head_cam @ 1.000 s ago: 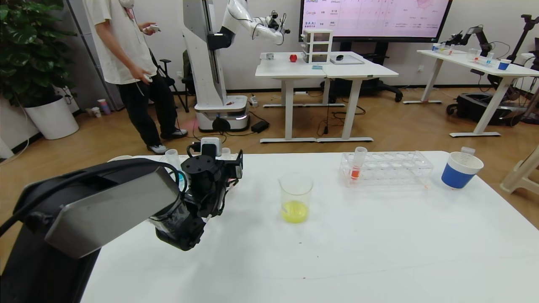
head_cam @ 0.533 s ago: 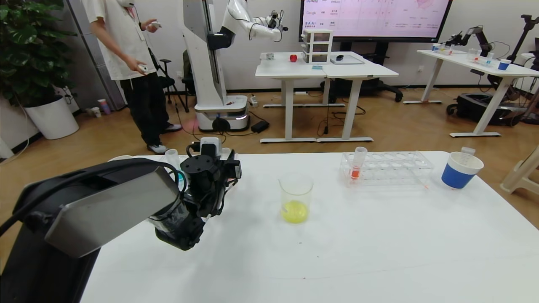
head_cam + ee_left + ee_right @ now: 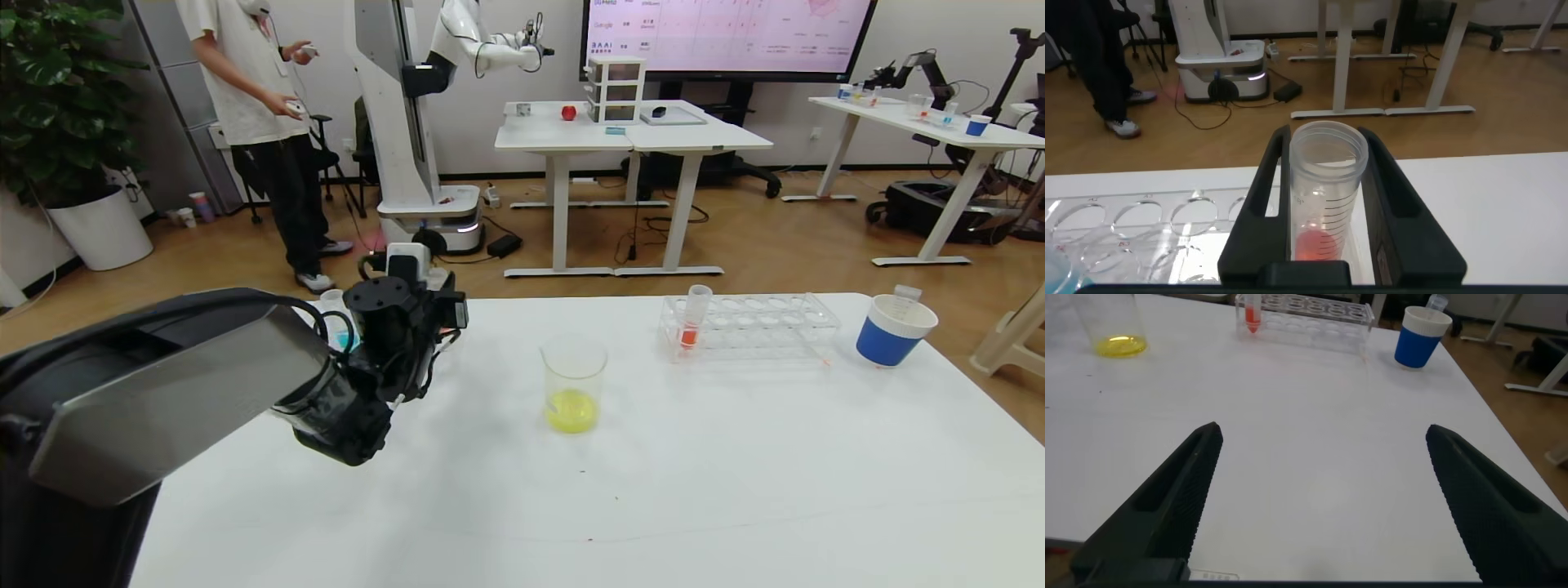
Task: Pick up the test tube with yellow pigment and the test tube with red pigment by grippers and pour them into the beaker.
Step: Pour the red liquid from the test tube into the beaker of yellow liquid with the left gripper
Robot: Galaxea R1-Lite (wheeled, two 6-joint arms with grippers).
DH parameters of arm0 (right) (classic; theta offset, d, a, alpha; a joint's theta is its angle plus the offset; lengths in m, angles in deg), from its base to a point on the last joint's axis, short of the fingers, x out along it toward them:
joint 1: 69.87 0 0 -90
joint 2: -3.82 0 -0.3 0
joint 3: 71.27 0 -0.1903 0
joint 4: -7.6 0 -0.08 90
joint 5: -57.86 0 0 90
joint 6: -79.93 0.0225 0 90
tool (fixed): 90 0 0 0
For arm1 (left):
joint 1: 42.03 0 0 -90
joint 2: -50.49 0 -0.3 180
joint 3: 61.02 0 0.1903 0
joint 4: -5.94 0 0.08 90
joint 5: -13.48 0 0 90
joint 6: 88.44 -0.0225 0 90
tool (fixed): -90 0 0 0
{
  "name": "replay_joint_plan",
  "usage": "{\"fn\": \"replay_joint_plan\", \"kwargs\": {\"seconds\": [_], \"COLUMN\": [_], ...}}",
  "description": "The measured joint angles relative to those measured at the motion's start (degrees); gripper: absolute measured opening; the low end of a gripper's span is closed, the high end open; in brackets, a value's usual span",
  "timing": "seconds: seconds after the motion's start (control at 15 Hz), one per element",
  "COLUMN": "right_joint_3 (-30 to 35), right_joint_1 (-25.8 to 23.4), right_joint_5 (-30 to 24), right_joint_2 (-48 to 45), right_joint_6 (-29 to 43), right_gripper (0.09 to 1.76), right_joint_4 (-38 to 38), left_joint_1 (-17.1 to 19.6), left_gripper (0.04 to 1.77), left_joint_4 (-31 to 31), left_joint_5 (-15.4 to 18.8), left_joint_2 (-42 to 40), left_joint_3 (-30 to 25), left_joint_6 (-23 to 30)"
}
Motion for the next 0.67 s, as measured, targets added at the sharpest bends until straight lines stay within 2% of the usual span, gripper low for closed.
{"fn": "replay_joint_plan", "kwargs": {"seconds": [0.2, 0.47, 0.53, 0.67], "right_joint_3": [0.0, 0.0, 0.0, 0.0], "right_joint_1": [0.0, 0.0, 0.0, 0.01], "right_joint_5": [0.02, 0.0, 0.02, 0.0], "right_joint_2": [0.0, 0.0, 0.0, 0.0], "right_joint_6": [0.0, 0.0, 0.02, 0.0], "right_gripper": [1.74, 1.74, 1.74, 1.74], "right_joint_4": [0.0, 0.02, 0.02, 0.02], "left_joint_1": [0.05, -0.13, -0.37, -1.22], "left_gripper": [0.53, 0.53, 0.53, 0.53], "left_joint_4": [-5.62, -6.61, -6.5, -6.64], "left_joint_5": [0.59, 1.05, 2.54, 8.61], "left_joint_2": [-3.85, -6.34, -6.64, -7.25], "left_joint_3": [2.76, 3.86, 3.89, 3.61], "left_joint_6": [0.0, -0.07, -0.07, -0.16]}}
